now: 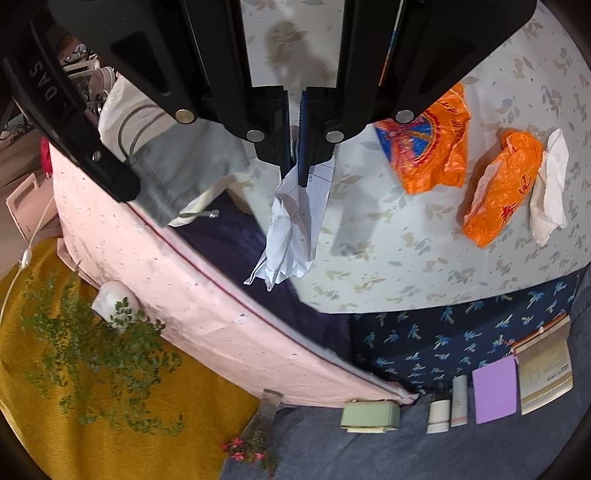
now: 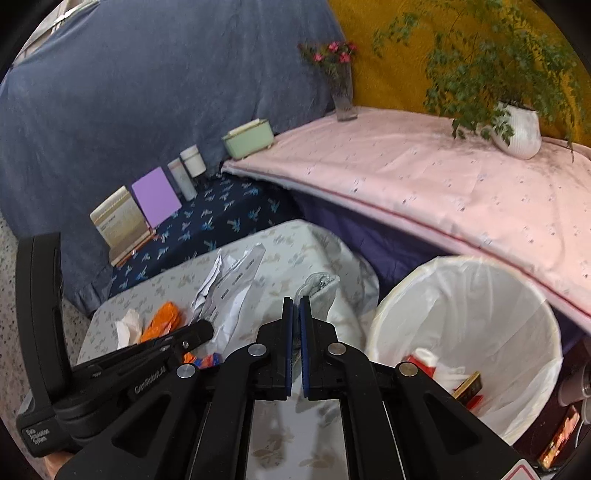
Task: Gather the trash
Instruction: 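Carry the paper and grey pouch over the bin and open both tools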
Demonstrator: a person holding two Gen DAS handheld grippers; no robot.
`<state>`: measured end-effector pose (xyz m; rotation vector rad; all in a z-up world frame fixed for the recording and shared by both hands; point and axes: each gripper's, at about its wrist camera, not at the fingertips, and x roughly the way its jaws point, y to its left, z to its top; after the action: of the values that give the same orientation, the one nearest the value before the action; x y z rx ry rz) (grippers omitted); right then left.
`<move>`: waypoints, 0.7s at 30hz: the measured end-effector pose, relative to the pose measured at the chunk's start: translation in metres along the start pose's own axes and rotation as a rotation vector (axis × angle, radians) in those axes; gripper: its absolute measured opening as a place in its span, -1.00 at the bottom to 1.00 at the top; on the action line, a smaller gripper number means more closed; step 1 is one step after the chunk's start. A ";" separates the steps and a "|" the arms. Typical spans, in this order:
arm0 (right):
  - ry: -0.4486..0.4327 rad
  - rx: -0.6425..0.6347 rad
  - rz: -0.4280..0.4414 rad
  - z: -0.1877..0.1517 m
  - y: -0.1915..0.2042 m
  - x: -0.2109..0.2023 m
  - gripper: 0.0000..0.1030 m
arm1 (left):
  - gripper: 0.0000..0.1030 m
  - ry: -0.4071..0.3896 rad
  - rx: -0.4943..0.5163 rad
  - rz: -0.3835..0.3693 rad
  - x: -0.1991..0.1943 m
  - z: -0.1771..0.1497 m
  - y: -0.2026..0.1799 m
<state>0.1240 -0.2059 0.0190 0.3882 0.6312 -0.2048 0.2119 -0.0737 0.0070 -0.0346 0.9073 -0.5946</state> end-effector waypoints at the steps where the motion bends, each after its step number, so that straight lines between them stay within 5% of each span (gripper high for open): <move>1: -0.010 0.003 -0.006 0.003 -0.004 -0.004 -0.93 | -0.94 -0.001 0.007 -0.007 -0.001 0.000 -0.006; 21: -0.077 0.096 -0.158 0.018 -0.102 -0.053 -0.92 | -0.93 0.048 0.178 -0.126 0.015 -0.015 -0.128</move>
<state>0.0611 -0.3028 0.0352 0.4212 0.5773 -0.3999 0.1475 -0.1856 0.0211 0.0837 0.9004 -0.7948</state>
